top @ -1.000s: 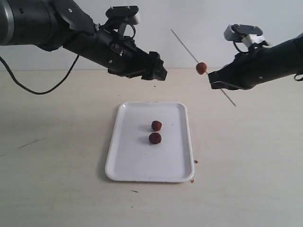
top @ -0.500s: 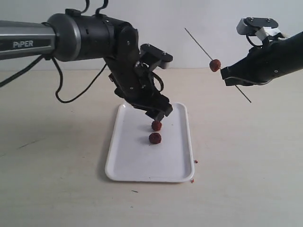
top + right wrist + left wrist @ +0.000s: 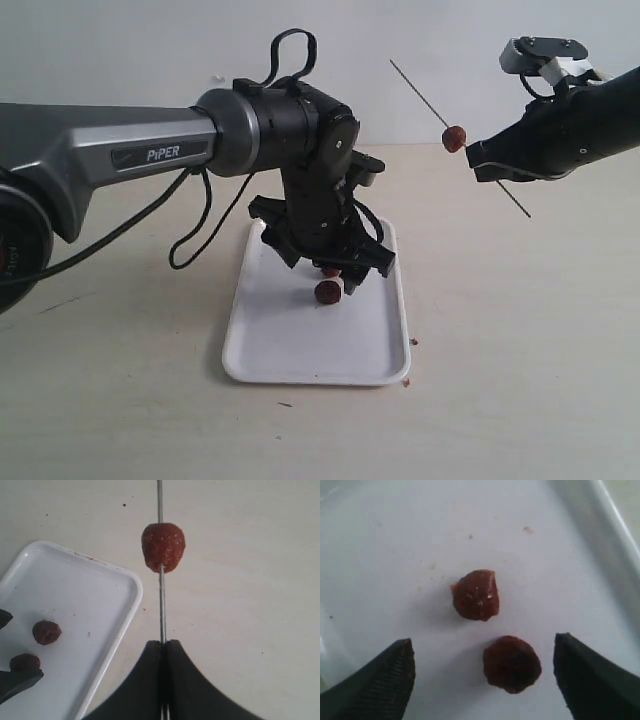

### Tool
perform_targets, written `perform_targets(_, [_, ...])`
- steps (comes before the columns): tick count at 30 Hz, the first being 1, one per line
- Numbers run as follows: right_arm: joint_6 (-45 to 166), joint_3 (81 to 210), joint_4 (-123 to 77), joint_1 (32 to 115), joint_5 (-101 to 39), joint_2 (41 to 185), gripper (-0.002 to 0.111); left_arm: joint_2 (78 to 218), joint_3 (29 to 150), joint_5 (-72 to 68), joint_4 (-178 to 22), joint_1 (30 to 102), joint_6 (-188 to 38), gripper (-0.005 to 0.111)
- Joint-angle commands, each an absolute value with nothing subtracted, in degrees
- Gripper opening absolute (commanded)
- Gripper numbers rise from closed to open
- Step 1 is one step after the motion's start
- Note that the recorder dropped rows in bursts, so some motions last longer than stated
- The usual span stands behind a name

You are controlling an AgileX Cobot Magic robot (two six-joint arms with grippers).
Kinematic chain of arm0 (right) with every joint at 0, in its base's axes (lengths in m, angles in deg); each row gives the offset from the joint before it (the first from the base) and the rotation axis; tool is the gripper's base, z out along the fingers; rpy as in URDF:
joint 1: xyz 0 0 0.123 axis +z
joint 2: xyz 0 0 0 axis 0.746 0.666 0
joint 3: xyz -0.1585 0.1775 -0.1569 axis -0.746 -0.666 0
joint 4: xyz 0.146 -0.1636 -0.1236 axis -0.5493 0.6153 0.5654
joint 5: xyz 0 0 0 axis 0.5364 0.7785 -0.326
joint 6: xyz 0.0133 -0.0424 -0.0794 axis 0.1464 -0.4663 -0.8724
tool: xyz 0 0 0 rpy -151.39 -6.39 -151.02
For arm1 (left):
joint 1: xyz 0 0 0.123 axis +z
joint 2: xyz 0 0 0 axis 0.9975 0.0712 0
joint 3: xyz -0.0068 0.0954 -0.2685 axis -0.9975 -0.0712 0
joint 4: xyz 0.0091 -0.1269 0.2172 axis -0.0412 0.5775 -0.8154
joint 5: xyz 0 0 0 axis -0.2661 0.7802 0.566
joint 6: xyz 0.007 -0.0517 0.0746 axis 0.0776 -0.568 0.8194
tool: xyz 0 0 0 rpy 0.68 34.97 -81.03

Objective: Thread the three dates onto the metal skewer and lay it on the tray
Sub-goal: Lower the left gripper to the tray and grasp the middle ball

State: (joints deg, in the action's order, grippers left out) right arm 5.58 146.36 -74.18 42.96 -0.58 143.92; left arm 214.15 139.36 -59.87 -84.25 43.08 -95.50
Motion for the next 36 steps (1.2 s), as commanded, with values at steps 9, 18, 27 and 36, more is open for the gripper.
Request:
perform_targets(9, [5.5, 146.7, -75.3, 42.9, -0.4, 143.3, 0.000, 216.6, 140.0, -60.3, -83.5, 42.6, -100.5, 0.070])
perform_targets(18, [5.5, 146.7, -75.3, 42.9, -0.4, 143.3, 0.000, 216.6, 140.0, -61.6, -81.6, 42.3, -100.5, 0.045])
perform_targets(27, [5.5, 146.7, -75.4, 42.9, -0.2, 143.3, 0.000, 216.6, 140.0, -62.0, -81.6, 42.3, -100.5, 0.044])
perform_targets(36, [5.5, 146.7, -75.4, 42.9, 0.0, 143.3, 0.000, 216.6, 140.0, -62.2, -81.6, 42.3, -100.5, 0.029])
